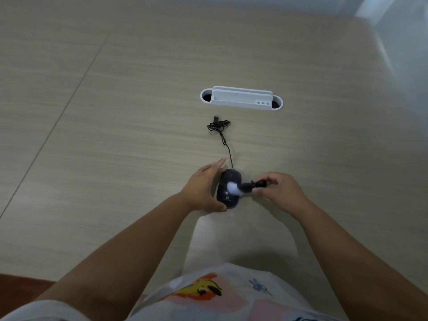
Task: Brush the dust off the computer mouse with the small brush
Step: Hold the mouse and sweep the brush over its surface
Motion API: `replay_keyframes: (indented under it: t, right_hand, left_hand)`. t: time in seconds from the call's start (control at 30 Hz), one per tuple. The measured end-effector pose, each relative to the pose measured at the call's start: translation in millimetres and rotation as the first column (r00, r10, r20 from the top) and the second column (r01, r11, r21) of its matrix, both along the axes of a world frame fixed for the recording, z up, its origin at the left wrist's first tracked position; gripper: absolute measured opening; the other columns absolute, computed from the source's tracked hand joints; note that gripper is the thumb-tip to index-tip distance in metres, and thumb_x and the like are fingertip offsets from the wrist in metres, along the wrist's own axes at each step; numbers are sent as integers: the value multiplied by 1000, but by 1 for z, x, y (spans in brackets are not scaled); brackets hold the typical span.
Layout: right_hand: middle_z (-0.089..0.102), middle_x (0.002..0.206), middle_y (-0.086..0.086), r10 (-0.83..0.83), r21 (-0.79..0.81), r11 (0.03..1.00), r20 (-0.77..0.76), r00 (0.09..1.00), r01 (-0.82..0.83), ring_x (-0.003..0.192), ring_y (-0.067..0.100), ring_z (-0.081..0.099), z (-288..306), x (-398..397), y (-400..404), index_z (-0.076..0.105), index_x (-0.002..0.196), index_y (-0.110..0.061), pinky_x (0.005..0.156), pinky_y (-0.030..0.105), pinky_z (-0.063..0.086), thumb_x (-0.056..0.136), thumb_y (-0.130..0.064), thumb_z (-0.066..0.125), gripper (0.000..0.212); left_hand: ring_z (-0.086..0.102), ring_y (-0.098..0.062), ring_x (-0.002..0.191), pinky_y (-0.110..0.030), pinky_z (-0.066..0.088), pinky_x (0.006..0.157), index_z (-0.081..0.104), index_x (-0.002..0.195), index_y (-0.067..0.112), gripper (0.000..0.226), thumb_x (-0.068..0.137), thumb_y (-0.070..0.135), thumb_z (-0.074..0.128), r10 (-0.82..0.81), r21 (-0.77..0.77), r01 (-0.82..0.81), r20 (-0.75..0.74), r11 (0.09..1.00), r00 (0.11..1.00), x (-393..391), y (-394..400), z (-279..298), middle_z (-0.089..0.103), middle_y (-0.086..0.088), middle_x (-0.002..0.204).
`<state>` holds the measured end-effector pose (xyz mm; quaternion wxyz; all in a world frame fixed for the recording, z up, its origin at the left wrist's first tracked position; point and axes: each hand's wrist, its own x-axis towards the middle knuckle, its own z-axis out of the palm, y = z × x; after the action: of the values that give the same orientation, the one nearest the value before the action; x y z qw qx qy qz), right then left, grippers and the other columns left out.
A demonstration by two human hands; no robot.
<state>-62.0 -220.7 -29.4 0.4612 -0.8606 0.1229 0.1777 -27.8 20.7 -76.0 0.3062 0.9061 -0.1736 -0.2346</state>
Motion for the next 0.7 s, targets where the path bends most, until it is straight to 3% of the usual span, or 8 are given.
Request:
replay_keyframes:
  t: [0.07, 0.17, 0.23, 0.37, 0.47, 0.53, 0.6, 0.7]
  right_hand:
    - [73, 75, -3, 69, 20, 997, -66, 995, -68, 70, 12, 63, 0, 0, -2, 75, 78, -28, 77, 39, 51, 65, -25, 83, 16]
    - [67, 68, -14, -72, -199, 977, 4, 997, 72, 76, 14, 66, -9, 9, -6, 65, 66, -55, 88, 46, 50, 52, -57, 70, 15]
    - [65, 67, -17, -114, -250, 961, 46, 992, 122, 80, 17, 68, -16, 16, -6, 58, 65, -66, 89, 50, 49, 46, -65, 59, 19]
    - [67, 68, -9, -21, -232, 973, 1, 1000, 21, 80, 19, 64, -12, 24, 2, 66, 72, -45, 86, 40, 40, 55, -61, 66, 23]
    - [67, 84, -5, -83, -435, 894, 71, 994, 106, 94, 24, 57, -13, 38, 5, 62, 74, -36, 63, 30, 16, 62, -60, 63, 27]
    - [65, 89, -4, -63, -483, 871, 74, 995, 90, 96, 27, 54, -15, 46, 7, 60, 72, -37, 56, 29, 10, 58, -64, 60, 30]
    - [64, 84, -7, 17, -478, 878, 27, 999, -2, 94, 26, 54, -11, 50, 7, 61, 69, -38, 55, 28, 11, 56, -64, 60, 29]
    - [63, 70, -11, 188, -460, 867, -52, 981, -191, 84, 13, 53, 9, 45, 1, 63, 63, -30, 68, 32, 17, 64, -51, 72, 23]
  left_hand:
    - [26, -24, 149, -38, 22, 121, 4, 159, 32, 138, 52, 44, 91, -2, 3, 2, 1, 1000, 1000, 0, -1, 1, 44, 6, 155]
    - [21, -23, 151, -36, 16, 122, 2, 159, 34, 138, 55, 42, 91, -3, 5, 3, -11, 1000, 1000, 0, -1, 1, 41, 7, 157]
    - [20, -23, 152, -37, 16, 122, 2, 159, 35, 137, 55, 42, 91, -5, 0, 5, -13, 1000, 1000, -1, -2, 1, 40, 8, 157]
    - [27, -24, 149, -45, 24, 120, 6, 159, 35, 137, 52, 44, 91, -2, 2, 2, -3, 1000, 1000, -1, -2, -1, 42, 7, 155]
    - [26, -23, 149, -42, 22, 121, 6, 159, 34, 137, 53, 42, 92, 1, -2, -1, -6, 1000, 1000, -1, -3, 0, 42, 8, 155]
    - [22, -22, 151, -38, 17, 122, 5, 159, 34, 136, 54, 41, 92, 0, 0, 0, -12, 1000, 1000, -1, -5, 1, 40, 9, 157]
    - [20, -22, 152, -38, 16, 122, 5, 159, 34, 136, 54, 41, 92, 3, 3, -3, -16, 1000, 1000, -2, -5, 1, 39, 10, 157]
    - [26, -25, 149, -41, 21, 122, 7, 159, 35, 136, 53, 44, 91, 1, -1, -1, 1, 1000, 1000, -2, -3, -2, 41, 10, 155]
